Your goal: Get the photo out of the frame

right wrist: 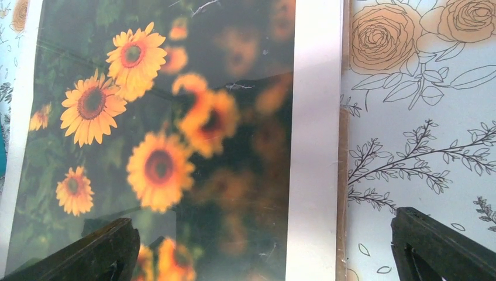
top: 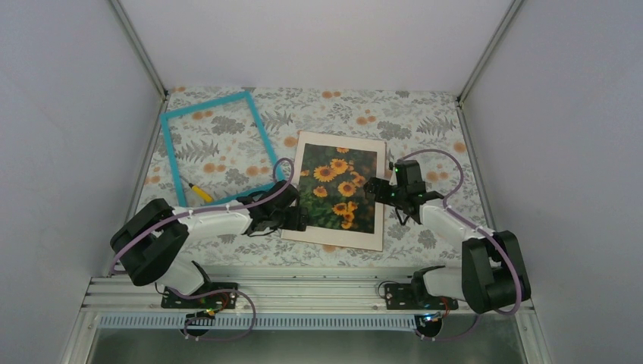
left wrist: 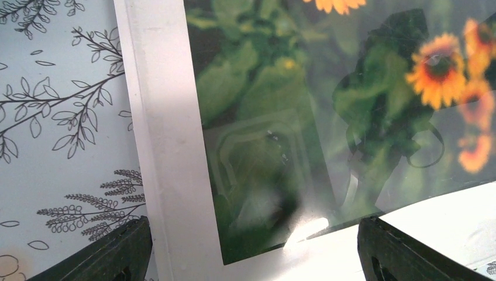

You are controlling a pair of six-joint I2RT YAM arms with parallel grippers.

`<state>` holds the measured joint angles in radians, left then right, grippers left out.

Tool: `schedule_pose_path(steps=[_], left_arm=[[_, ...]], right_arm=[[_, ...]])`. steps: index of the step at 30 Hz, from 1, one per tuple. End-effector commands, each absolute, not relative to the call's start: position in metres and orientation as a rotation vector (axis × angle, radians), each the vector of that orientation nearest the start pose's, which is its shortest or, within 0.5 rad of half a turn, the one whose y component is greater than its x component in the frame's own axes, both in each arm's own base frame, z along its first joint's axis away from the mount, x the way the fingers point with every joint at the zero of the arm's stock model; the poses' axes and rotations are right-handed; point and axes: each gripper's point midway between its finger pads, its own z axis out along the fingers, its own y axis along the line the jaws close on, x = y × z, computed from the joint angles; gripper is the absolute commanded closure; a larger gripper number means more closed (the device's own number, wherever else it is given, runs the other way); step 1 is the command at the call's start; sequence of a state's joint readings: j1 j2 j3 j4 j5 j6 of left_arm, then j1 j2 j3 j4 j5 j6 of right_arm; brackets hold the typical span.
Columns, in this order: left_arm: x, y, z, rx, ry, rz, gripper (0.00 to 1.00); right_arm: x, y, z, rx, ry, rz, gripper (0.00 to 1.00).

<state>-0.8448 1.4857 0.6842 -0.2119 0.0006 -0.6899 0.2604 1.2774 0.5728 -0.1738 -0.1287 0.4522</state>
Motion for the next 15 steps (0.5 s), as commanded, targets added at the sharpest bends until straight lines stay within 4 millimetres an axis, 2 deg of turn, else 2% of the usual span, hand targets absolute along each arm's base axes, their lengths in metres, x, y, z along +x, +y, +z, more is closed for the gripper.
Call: schedule_pose_path(steps=[1,7,15], left_arm=[[0.230,-0.263,0.045,0.207,2.651,-0.553,0.13],[0.230,-0.272,0.054,0.221,2.630,-0.595,0.13],[0.233,-0.284,0.055,0.245,2.626,-0.618,0.13]], right_arm=[[0.305,0.100,0.067,0.171,2.476,0.435,0.02],[0.304,0.100,0.072,0.167,2.460,0.444,0.02],[0.303,0.102,0.073,0.158,2.457,0.460,0.02]])
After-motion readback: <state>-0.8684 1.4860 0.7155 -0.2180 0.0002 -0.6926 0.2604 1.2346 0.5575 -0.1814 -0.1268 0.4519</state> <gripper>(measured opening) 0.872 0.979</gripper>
